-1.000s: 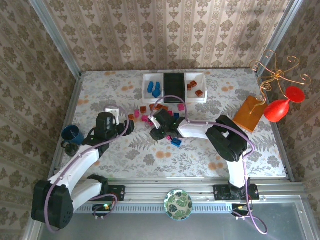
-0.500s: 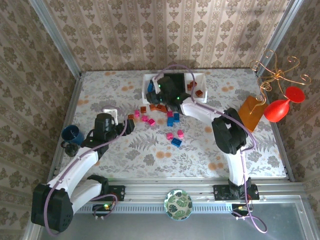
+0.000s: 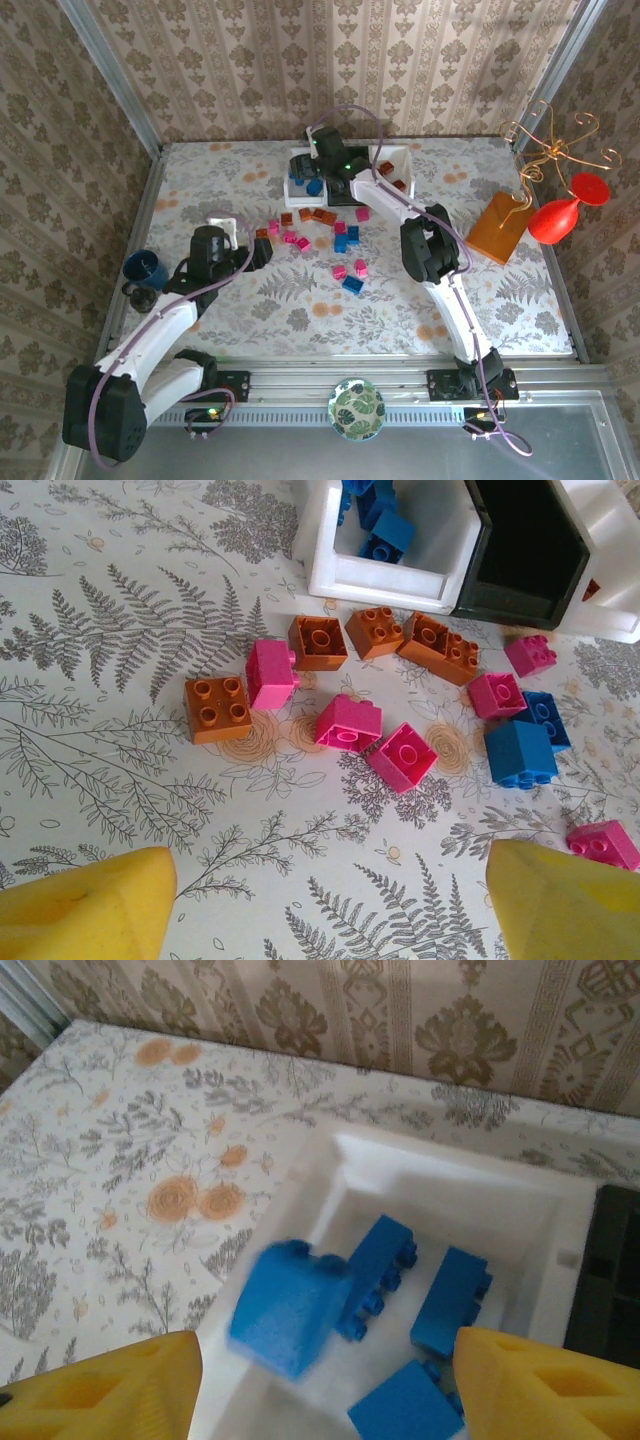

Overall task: Sort the legos into containers by color
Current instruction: Place the lego in the container, then pick up the lego from the middle-left of the table.

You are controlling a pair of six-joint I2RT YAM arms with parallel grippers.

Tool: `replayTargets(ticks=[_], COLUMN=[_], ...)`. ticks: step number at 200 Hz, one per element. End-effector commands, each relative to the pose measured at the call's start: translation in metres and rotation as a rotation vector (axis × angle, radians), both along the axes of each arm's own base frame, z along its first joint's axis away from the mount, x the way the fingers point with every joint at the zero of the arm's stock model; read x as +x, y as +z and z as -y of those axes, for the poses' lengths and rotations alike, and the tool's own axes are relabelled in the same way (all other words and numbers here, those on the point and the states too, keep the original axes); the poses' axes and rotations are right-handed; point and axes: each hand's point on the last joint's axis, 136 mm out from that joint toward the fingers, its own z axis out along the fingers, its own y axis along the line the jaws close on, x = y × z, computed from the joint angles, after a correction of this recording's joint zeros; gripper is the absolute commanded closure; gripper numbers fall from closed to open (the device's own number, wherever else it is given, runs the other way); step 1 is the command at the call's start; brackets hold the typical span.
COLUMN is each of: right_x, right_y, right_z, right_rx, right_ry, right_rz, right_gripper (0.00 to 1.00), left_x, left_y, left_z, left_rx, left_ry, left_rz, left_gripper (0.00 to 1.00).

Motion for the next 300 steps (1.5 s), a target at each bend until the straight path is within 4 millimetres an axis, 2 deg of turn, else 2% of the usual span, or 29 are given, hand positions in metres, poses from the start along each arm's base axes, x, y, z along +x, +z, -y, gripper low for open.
replayTargets(ticks=[1,18,22,44,79,105,126,154,202,239,281,300], right_x=[-0.036,-0.072,-0.081,-0.129,-0.192,-0.218,-0.227,-0.229,-0.231,-0.231,-0.229,-0.229], right_y=[0.057,0.062,0.068,0.059,0.03,0.011,0.003,0.002,0.002,0.001,-0.001,-0.001], right_z=[0.001,0.012,0.016,0.044,0.081,0.103,0.112,0.109,0.11,0.112,0.112,0.112], right_rx=[0.049,0.058,0.062,0.062,0.01,-0.041,-0.048,-0.022,-0.016,-0.024,-0.029,-0.03], right_ry=[0.082,0.112,0.115,0.115,0.11,0.099,0.086,0.095,0.094,0.085,0.08,0.079], right_rz=[0.042,0.038,0.044,0.016,-0.046,-0.059,-0.054,-0.051,-0.047,-0.046,-0.048,-0.048], right_gripper=[0.29,0.26,0.26,0.23,0.22,0.21,0.2,0.2,0.2,0.19,0.19,0.19], left_x=[0.006,0.014,0.017,0.036,0.074,0.097,0.112,0.127,0.14,0.141,0.137,0.139], left_y=[-0.003,-0.01,-0.012,-0.025,-0.044,-0.059,-0.073,-0.087,-0.103,-0.115,-0.115,-0.099], left_z=[0.004,0.005,0.005,0.004,0.008,0.017,0.025,0.03,0.033,0.031,0.03,0.032], left_rx=[-0.008,0.013,0.024,0.091,0.186,0.209,0.221,0.25,0.292,0.319,0.318,0.3], left_ry=[0.008,0.015,0.019,0.038,0.038,0.023,0.006,-0.009,-0.035,-0.042,-0.037,-0.029], left_rz=[-0.013,-0.034,-0.041,-0.081,-0.139,-0.176,-0.215,-0.252,-0.293,-0.328,-0.334,-0.286], left_gripper=[0.17,0.18,0.18,0.23,0.33,0.4,0.42,0.47,0.51,0.57,0.65,0.69])
